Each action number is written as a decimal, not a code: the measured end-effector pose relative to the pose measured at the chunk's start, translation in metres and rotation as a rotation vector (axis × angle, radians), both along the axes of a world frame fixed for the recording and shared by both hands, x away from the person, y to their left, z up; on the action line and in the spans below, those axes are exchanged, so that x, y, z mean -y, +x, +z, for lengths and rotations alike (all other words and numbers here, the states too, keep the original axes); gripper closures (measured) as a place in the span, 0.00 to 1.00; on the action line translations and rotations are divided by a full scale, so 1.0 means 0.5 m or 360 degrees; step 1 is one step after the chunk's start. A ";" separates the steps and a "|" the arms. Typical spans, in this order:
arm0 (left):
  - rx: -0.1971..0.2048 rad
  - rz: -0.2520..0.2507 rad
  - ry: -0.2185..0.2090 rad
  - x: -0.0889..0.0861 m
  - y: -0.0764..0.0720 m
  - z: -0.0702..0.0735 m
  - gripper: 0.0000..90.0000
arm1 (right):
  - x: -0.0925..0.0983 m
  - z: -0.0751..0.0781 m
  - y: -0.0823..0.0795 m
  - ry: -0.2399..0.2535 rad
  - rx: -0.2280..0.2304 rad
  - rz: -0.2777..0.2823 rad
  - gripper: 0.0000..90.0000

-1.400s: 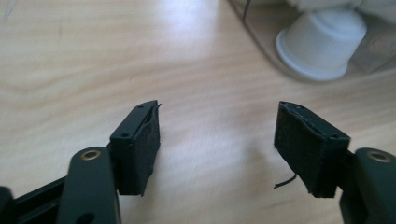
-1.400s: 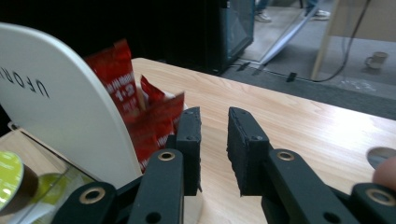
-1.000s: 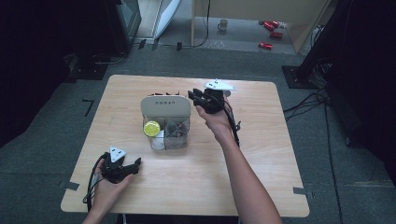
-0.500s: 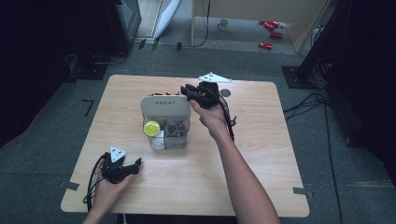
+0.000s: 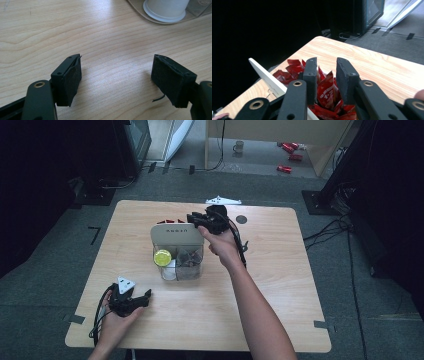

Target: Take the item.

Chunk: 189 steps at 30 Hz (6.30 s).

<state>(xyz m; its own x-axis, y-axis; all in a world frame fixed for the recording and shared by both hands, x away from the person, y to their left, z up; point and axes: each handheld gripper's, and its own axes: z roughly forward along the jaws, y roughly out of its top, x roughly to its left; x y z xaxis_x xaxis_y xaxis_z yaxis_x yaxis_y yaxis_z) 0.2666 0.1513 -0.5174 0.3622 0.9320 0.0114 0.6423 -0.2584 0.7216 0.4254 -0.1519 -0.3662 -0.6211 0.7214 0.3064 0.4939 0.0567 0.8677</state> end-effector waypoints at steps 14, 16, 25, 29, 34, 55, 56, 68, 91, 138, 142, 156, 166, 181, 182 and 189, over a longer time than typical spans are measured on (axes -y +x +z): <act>-0.0001 -0.0006 0.0003 0.000 0.000 0.000 0.28 | 0.004 -0.002 -0.017 -0.0111 0.0067 0.0084 1.00; -0.0001 -0.0006 0.0003 0.000 0.000 0.000 0.28 | 0.005 -0.005 -0.022 -0.0110 0.0084 0.0081 1.00; 0.0002 -0.0005 0.0000 0.001 0.000 0.000 0.28 | 0.006 -0.010 -0.038 -0.0128 0.0125 0.0051 1.00; 0.0002 -0.0006 0.0000 0.001 0.000 0.000 0.28 | 0.002 -0.007 -0.038 -0.0160 0.0157 0.0020 1.00; 0.0002 -0.0006 -0.0001 0.001 0.000 0.000 0.29 | 0.004 0.009 -0.036 -0.0119 0.0195 -0.0012 1.00; 0.0002 -0.0007 -0.0004 0.002 0.000 0.000 0.29 | -0.003 0.010 0.005 -0.0119 -0.0015 0.0120 0.75; 0.0002 -0.0008 -0.0004 0.002 0.000 0.000 0.29 | -0.003 0.006 0.010 -0.0140 -0.0025 0.0119 0.76; 0.0001 -0.0017 -0.0001 0.002 -0.001 0.000 0.29 | 0.007 -0.020 0.027 -0.0253 -0.0001 0.0100 0.90; 0.0002 -0.0024 0.0001 0.002 -0.001 0.000 0.30 | 0.039 0.021 0.009 -0.0232 0.0158 0.0016 1.00; 0.0006 -0.0018 -0.0002 0.003 -0.003 0.000 0.30 | 0.239 0.054 -0.042 -0.0281 0.0241 -0.0358 1.00; 0.0006 -0.0019 -0.0002 0.003 -0.003 0.000 0.30 | 0.252 0.013 -0.052 -0.0321 0.0221 -0.0401 1.00; 0.0007 -0.0024 -0.0002 0.003 -0.003 0.000 0.31 | 0.240 -0.116 -0.151 -0.0382 0.0220 -0.0421 1.00; 0.0007 -0.0026 -0.0001 0.003 -0.003 0.000 0.31 | 0.228 -0.166 -0.232 -0.0340 0.0221 -0.0379 1.00; 0.0006 -0.0026 -0.0001 0.003 -0.003 0.000 0.31 | 0.216 -0.282 -0.265 -0.0486 0.0041 -0.0250 0.97; 0.0007 -0.0026 -0.0001 0.003 -0.003 0.000 0.31 | 0.218 -0.285 -0.266 -0.0487 0.0044 -0.0244 0.92; 0.0006 -0.0026 -0.0001 0.003 -0.003 0.000 0.31 | 0.230 -0.275 -0.268 -0.0402 0.0061 -0.0271 0.72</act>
<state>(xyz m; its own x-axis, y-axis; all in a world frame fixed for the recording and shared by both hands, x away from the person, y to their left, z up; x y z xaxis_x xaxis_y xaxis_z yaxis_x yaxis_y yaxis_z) 0.2652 0.1498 -0.5174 0.3772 0.9261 0.0124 0.6351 -0.2684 0.7243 0.2913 -0.2670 -0.5038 -0.4923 0.8665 0.0830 0.4822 0.1921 0.8547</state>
